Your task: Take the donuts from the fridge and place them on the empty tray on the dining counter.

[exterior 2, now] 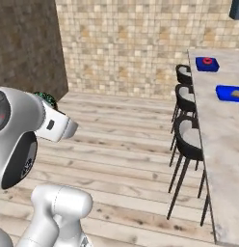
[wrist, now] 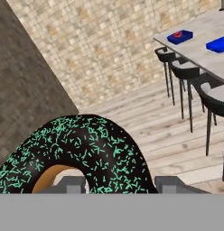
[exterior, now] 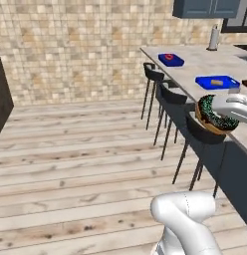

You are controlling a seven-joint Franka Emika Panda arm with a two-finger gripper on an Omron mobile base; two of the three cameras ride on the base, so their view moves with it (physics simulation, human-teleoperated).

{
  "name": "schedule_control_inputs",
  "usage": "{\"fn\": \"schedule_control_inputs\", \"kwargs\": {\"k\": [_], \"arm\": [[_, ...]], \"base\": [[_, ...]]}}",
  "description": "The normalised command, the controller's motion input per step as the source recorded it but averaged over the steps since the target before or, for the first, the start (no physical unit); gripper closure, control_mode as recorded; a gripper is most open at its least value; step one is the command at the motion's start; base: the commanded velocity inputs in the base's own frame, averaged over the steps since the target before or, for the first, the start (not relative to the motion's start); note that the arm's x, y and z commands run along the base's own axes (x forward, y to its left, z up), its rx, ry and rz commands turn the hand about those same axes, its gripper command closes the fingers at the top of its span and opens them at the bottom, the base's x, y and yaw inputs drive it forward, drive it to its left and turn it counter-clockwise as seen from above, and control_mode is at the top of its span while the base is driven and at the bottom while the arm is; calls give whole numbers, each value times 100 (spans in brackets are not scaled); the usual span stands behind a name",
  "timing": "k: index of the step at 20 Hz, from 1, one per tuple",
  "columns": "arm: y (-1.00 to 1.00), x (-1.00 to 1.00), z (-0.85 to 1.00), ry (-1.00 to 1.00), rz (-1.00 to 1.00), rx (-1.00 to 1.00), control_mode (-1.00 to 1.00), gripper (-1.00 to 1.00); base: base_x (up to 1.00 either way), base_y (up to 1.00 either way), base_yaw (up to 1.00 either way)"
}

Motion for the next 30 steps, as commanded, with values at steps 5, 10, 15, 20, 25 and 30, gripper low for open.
{"fn": "schedule_control_inputs", "kwargs": {"k": [5,10,15,20,25,30], "arm": [[0,0,0,0,0,0,100,100],[0,0,0,0,0,0,100,100],[0,0,0,0,0,0,100,100],[0,0,0,0,0,0,100,100],[0,0,0,0,0,0,100,100],[0,0,0,0,0,0,100,100]], "base": [[100,99,-24],[100,51,-8],[100,3,0],[100,-33,0],[100,-37,0],[100,-40,0]]}}
